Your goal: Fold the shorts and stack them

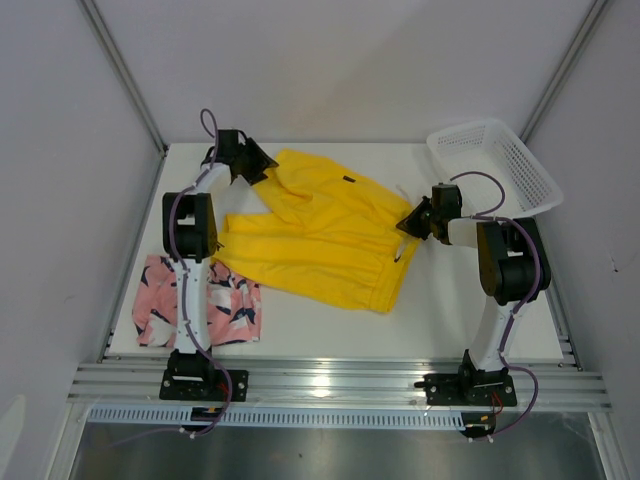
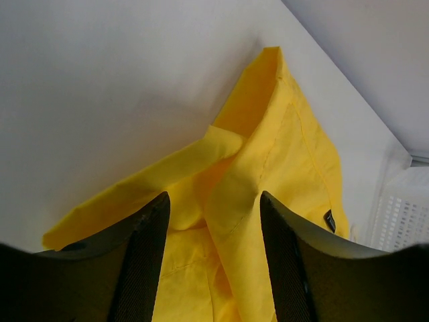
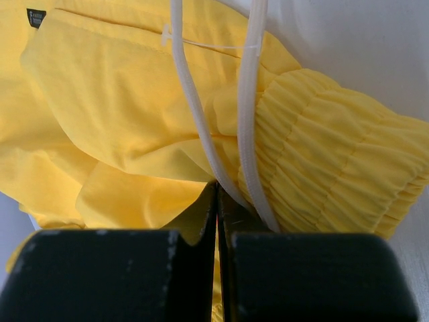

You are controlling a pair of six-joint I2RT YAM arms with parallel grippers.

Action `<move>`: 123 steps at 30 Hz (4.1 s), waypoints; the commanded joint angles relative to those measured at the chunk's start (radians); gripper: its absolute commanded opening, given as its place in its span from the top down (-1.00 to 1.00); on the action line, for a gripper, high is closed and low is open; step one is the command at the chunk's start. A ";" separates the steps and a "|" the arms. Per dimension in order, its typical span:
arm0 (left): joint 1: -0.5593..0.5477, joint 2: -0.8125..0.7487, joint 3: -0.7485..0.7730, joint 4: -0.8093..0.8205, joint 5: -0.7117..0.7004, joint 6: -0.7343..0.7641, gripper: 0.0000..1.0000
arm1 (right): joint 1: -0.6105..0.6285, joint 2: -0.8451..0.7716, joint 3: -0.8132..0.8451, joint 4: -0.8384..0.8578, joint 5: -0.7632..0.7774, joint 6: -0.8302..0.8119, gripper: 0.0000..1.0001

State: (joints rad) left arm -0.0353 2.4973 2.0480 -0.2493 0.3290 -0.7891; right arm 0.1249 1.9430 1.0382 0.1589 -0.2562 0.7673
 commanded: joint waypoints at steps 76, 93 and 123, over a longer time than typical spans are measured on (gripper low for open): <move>-0.040 -0.099 0.049 -0.257 -0.188 0.415 -0.88 | 0.004 0.103 0.327 -0.249 0.051 -0.141 1.00; -0.069 0.012 0.224 -0.441 -0.287 0.381 0.00 | 0.059 0.089 0.284 -0.208 0.048 -0.141 1.00; -0.098 -0.211 -0.072 -0.311 -0.337 0.326 1.00 | 0.116 0.138 0.198 -0.131 -0.107 -0.135 1.00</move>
State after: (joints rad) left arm -0.1280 2.4168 2.0495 -0.6552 -0.0387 -0.4259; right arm 0.2291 2.0224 1.2316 0.0132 -0.3172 0.6277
